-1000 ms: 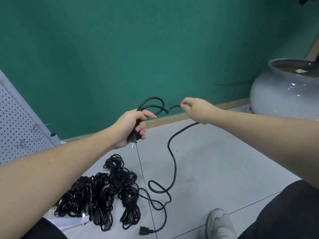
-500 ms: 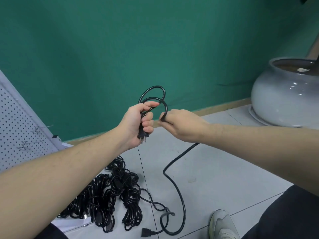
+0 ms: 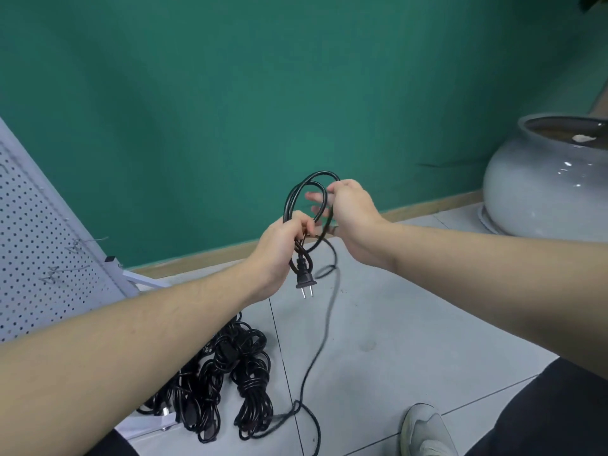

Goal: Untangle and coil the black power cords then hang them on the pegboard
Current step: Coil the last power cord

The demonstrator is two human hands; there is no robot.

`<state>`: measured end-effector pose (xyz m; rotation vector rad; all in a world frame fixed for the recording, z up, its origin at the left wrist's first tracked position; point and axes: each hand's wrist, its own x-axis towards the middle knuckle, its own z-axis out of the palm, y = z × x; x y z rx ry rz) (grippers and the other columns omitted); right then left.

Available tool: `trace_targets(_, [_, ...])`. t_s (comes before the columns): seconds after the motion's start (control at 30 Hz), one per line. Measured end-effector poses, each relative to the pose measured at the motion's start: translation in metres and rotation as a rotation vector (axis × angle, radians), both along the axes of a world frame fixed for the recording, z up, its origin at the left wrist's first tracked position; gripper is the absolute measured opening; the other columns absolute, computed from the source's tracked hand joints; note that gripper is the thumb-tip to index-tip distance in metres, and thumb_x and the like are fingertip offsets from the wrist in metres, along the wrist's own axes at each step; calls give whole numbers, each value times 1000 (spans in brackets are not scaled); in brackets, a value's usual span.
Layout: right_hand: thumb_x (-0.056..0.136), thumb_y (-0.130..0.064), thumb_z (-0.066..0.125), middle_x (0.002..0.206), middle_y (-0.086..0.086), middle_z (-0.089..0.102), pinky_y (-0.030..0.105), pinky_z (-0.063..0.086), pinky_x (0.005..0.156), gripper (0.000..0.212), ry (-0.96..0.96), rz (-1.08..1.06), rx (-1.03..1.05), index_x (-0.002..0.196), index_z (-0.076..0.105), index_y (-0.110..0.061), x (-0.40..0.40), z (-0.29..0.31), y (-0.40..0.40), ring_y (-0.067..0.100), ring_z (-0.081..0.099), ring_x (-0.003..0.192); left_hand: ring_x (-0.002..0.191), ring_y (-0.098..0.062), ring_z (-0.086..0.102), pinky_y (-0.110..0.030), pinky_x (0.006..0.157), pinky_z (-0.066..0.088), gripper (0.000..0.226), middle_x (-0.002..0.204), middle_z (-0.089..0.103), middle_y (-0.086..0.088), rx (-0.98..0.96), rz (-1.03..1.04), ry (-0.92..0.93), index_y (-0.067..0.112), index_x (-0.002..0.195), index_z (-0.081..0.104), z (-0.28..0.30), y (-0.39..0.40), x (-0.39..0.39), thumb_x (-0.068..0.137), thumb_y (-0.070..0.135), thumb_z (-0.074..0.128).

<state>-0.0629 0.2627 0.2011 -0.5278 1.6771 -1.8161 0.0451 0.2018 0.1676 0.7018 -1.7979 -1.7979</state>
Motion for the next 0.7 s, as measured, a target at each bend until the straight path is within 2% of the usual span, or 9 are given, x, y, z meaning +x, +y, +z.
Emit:
trace_targets(0.1, [102,-14,27,100,-9,77,29,52,74,23,51,35,91,115,45,-18,-1,1,4,23,61,98,79,-6,65,-32,80,41,24,80,71,9,-121,-100,-90,21,67,63,8,-1,2,74,13,42])
trace_targets(0.2, [105,-17,30,80,-7,77,33,52,63,24,-82,109,39,120,48,-15,1,0,8,25,61,65,69,-27,72,-43,92,52,30,77,62,-6,-65,-280,-139,15,70,67,16,4,5,82,9,40])
trace_targets(0.27, [109,-33,30,75,1,75,30,49,54,25,-193,183,-36,118,50,-20,3,0,9,22,54,50,50,-23,56,-47,77,61,37,70,47,-8,115,-206,-17,12,71,64,22,5,3,90,-3,35])
trace_targets(0.3, [109,-41,26,71,3,71,28,47,54,33,-221,258,-55,118,50,-22,4,-1,11,20,54,50,46,-20,47,-40,65,60,38,68,42,-7,211,-138,74,11,73,61,28,5,1,91,-6,33])
trace_targets(0.4, [104,-37,13,71,0,66,32,34,71,46,-152,557,-47,123,52,-19,4,-14,15,13,57,66,42,-13,29,-22,47,42,31,65,38,-2,503,5,339,13,83,53,45,-9,-4,94,-4,29])
trace_targets(0.5, [85,-31,24,105,1,73,37,32,92,45,6,760,43,116,55,-21,12,-27,17,11,59,113,44,-13,24,-22,44,37,29,65,37,-1,640,71,466,13,86,51,53,-20,-2,93,-2,27])
trace_targets(0.53, [81,-30,30,107,-2,73,35,32,99,42,76,792,70,110,57,-19,16,-28,17,8,58,118,44,-13,23,-21,44,36,30,64,38,-1,640,86,472,13,86,52,53,-21,0,93,-2,27])
trace_targets(0.63, [90,-22,48,90,-1,71,35,43,108,16,269,779,133,97,59,-12,25,-27,16,15,68,98,44,-11,23,-20,42,27,30,63,37,1,539,113,421,14,87,54,54,-21,2,94,0,28])
trace_targets(0.7, [97,-16,55,74,0,53,35,54,84,7,271,786,193,97,49,-12,29,-27,18,16,55,68,45,-10,23,-20,42,24,32,63,38,4,417,147,336,16,92,56,56,-25,2,97,3,28])
